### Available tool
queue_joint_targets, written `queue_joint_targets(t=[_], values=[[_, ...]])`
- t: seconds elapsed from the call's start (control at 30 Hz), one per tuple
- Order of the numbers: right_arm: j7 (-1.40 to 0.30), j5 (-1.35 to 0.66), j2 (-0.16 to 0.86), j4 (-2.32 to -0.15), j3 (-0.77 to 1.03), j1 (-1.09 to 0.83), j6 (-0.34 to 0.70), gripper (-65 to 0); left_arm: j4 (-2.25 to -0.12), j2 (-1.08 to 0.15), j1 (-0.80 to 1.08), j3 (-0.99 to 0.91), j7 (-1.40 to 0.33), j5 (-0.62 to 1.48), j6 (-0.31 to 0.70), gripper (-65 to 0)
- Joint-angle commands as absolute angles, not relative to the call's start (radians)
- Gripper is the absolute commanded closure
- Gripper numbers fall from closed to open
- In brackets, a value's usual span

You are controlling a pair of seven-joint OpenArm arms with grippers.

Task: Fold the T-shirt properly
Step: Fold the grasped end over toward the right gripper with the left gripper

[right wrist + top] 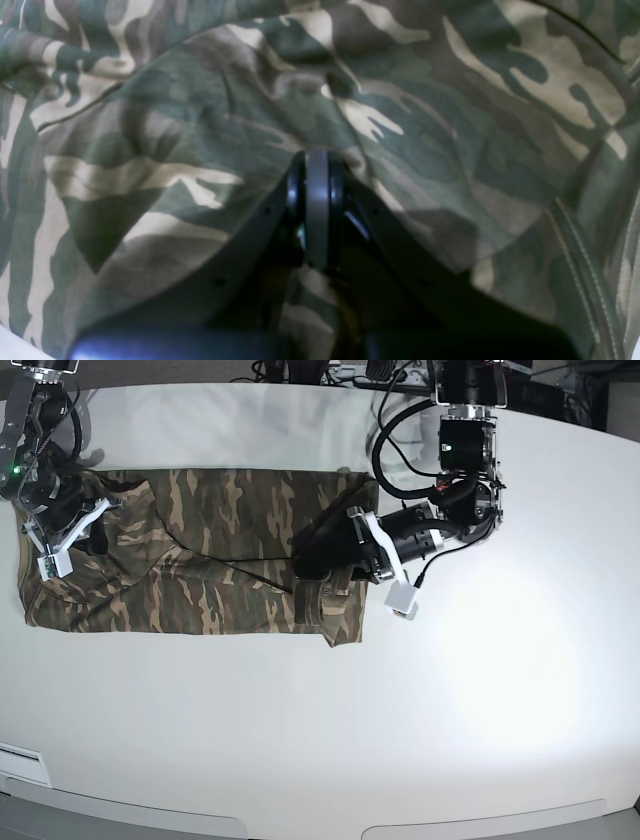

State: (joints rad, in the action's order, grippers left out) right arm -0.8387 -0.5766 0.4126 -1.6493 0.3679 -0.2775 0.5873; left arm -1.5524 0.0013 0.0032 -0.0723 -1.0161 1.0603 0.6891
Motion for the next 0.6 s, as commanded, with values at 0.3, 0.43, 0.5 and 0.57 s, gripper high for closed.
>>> queue_joint_targets(t=[0.3, 0.43, 0.5, 0.57], values=[[-0.858, -0.569, 0.427, -1.662, 0.373, -0.278, 0.596, 0.0, -1.569, 0.051, -0.012, 0.015, -0.883, 0.991, 0.698, 0.0], [-0.858, -0.573, 0.427, -1.662, 0.373, -0.278, 0.606, 0.0, -1.569, 0.067, -0.012, 0.015, -0.883, 1.01, 0.698, 0.0], [-0.858, -0.573, 0.427, -1.662, 0.373, -0.277, 0.606, 0.0, -1.569, 0.067, -0.013, 0.015, -0.908, 1.076, 0.698, -12.2], [-0.858, -0.573, 0.427, -1.662, 0.373, -0.277, 0.606, 0.0, -1.569, 0.067, -0.025, 0.015, -0.966, 1.168, 0.698, -27.7]])
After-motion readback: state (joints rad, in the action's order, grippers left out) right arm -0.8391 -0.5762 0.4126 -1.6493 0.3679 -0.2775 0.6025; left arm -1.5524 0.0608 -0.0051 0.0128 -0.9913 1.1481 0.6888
